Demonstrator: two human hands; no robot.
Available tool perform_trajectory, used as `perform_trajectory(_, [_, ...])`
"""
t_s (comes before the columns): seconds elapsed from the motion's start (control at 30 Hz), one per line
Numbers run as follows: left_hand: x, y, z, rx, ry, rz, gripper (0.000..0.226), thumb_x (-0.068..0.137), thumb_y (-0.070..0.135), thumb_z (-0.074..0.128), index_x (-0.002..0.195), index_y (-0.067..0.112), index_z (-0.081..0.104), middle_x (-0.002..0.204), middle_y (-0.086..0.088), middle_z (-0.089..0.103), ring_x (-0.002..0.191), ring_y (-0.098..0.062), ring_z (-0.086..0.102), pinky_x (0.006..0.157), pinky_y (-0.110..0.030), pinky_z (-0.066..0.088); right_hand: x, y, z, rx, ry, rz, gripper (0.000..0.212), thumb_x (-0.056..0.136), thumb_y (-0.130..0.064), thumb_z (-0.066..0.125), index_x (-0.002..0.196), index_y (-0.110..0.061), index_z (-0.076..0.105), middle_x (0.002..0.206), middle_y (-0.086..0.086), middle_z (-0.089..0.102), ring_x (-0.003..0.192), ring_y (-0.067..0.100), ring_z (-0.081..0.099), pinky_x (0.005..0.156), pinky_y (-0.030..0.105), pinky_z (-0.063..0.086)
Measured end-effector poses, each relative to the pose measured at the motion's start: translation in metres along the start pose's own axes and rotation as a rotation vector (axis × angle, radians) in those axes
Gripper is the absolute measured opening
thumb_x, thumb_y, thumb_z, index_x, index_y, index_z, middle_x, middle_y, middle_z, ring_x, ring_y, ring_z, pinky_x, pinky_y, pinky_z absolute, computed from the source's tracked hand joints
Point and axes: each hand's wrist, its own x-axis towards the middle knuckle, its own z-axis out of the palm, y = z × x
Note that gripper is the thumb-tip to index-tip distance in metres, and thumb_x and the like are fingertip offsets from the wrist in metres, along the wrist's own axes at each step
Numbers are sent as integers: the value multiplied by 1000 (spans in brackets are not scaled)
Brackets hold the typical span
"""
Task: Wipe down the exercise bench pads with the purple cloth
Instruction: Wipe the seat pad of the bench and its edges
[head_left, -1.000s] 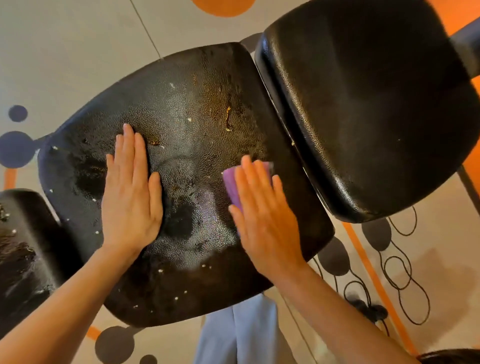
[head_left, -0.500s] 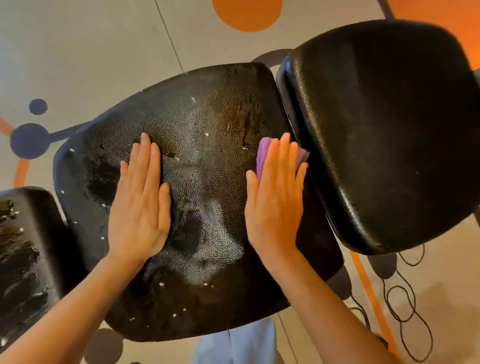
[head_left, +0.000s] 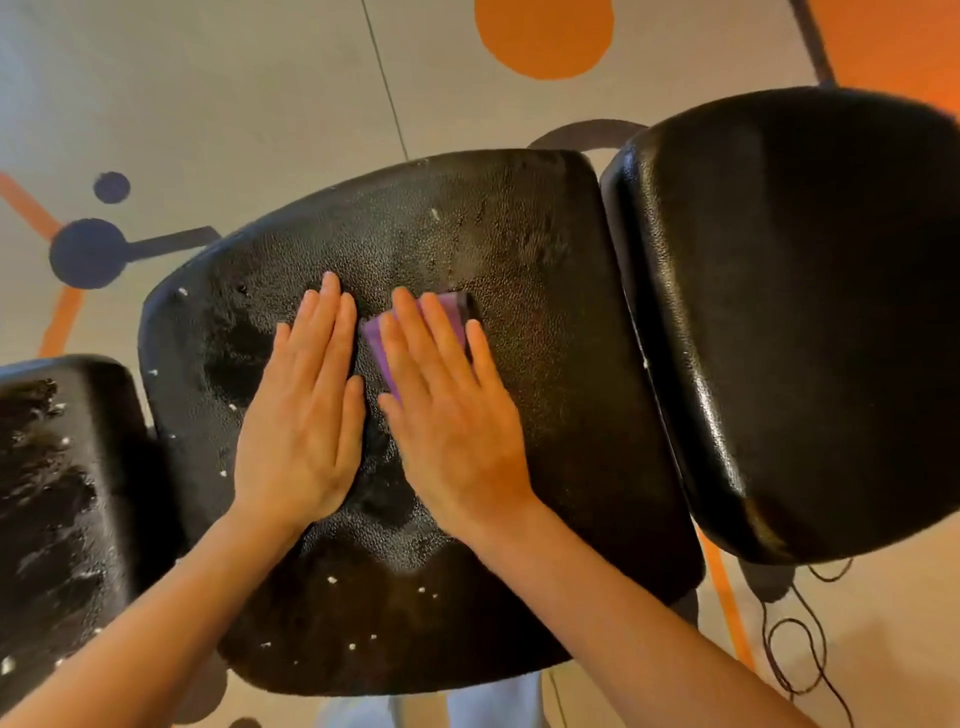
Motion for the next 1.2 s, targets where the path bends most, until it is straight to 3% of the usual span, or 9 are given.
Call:
perform_trajectory(0.1, [1,0,-1,6,3,2,58,100,25,27,153,2,18,164,-9,7,153,-22,5,125,-37,4,3,34,0,-4,11,-39,57,102,-34,28,153,-11,15,162,8,11,150,24,6,123,41,7])
perform_trajectory(0.23, [2,2,-2,6,9,-14,59,100,24,28,154,5,16,164,-7,7,153,-20,5,125,-37,7,25,70,-14,136,142,554,59,102,-36,20,153,-7,11,162,12,9,150,26,6,122,48,13])
perform_trajectory(0.43, [1,-1,-3,-33,-22,-5,59,100,26,28,155,8,14,165,-7,6,153,-20,4,125,-38,7,36,15,-5,-57,-6,-105,57,102,-33,27,153,-10,15,162,9,12,150,24,8,123,42,9])
perform_trajectory(0.57, [0,-2,-3,5,-26,19,59,101,27,25,155,6,11,165,-9,3,153,-22,2,125,-40,9,58,73,-16,66,149,471,57,103,-33,23,152,-8,11,162,11,11,150,25,9,122,46,14])
perform_trajectory(0.63, [0,-3,-1,24,-33,20,60,101,27,25,155,7,10,165,-9,2,153,-22,1,125,-40,9,73,56,-16,101,200,578,58,103,-36,21,152,-7,10,162,11,10,150,25,7,122,46,12])
perform_trajectory(0.8, [0,-4,-1,33,-30,21,62,100,25,30,155,7,10,165,-8,1,153,-20,0,125,-35,3,81,24,-12,-53,46,-127,55,103,-34,27,152,-11,19,161,9,15,150,23,11,122,41,10])
perform_trajectory(0.93, [-1,-4,0,14,-21,20,61,100,26,27,155,8,9,165,-6,2,153,-19,0,124,-37,8,87,89,-21,193,152,474,57,103,-34,21,154,-11,10,163,8,7,150,22,4,123,48,8])
perform_trajectory(1.0, [-1,-5,0,10,-12,23,60,100,26,27,155,8,9,165,-7,2,153,-19,0,124,-38,9,93,72,-21,159,184,580,58,103,-36,20,153,-10,7,163,8,5,151,23,3,123,47,6])
perform_trajectory(1.2, [-3,-10,-10,-102,85,-27,59,99,23,31,154,7,16,164,-8,7,152,-22,6,125,-31,-1,99,10,-13,-55,21,-190,56,102,-33,25,153,-11,16,162,8,13,150,24,8,123,43,10])
